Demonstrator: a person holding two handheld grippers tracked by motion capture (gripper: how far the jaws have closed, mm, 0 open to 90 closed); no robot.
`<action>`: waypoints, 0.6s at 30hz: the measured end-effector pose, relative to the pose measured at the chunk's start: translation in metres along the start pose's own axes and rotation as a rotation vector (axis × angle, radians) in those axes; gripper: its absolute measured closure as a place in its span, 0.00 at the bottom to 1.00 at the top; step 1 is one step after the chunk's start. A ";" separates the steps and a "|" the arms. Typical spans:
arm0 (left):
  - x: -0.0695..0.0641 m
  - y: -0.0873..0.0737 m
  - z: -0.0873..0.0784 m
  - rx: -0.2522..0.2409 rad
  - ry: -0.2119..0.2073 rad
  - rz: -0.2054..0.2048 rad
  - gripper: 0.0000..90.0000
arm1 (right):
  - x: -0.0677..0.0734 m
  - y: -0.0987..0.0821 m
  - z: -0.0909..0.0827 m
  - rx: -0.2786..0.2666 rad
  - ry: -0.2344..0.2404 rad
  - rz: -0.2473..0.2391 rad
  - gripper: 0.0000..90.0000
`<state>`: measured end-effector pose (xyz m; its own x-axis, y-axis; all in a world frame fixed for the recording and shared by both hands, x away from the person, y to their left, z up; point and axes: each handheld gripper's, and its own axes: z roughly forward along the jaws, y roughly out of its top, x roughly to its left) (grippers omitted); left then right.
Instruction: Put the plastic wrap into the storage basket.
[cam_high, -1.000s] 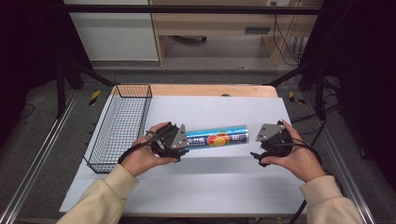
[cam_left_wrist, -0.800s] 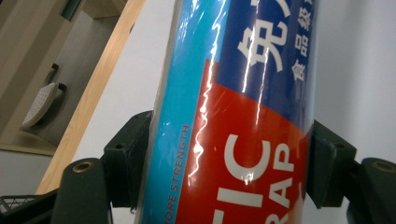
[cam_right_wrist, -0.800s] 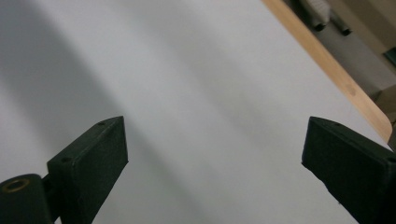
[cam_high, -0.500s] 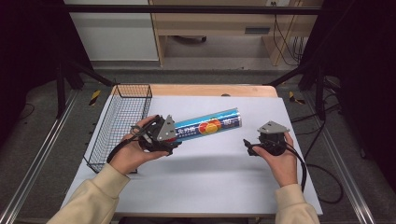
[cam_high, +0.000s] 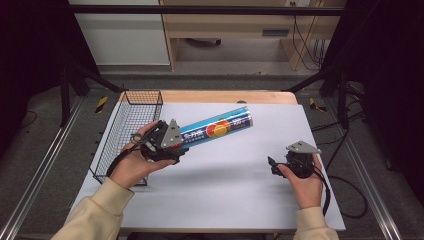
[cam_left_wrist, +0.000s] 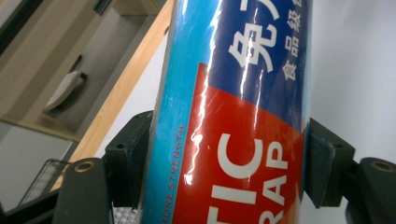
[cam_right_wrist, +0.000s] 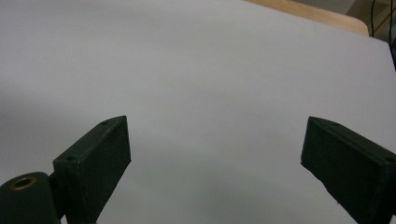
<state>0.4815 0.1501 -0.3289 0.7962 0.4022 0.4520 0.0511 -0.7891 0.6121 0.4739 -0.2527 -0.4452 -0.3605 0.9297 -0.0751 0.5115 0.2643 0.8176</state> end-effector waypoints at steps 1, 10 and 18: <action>0.001 0.000 -0.003 0.005 0.008 -0.005 0.32 | 0.000 0.000 0.000 0.000 0.000 0.000 0.10; 0.007 -0.003 -0.030 0.058 0.111 -0.051 0.32 | -0.002 -0.007 -0.005 -0.018 -0.061 -0.006 0.09; 0.018 -0.012 -0.050 0.081 0.157 -0.097 0.32 | -0.003 -0.008 -0.006 -0.020 -0.093 0.018 0.09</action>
<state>0.4649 0.1898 -0.2963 0.6814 0.5406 0.4934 0.1764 -0.7755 0.6062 0.4663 -0.2591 -0.4487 -0.2770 0.9543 -0.1119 0.5010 0.2428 0.8307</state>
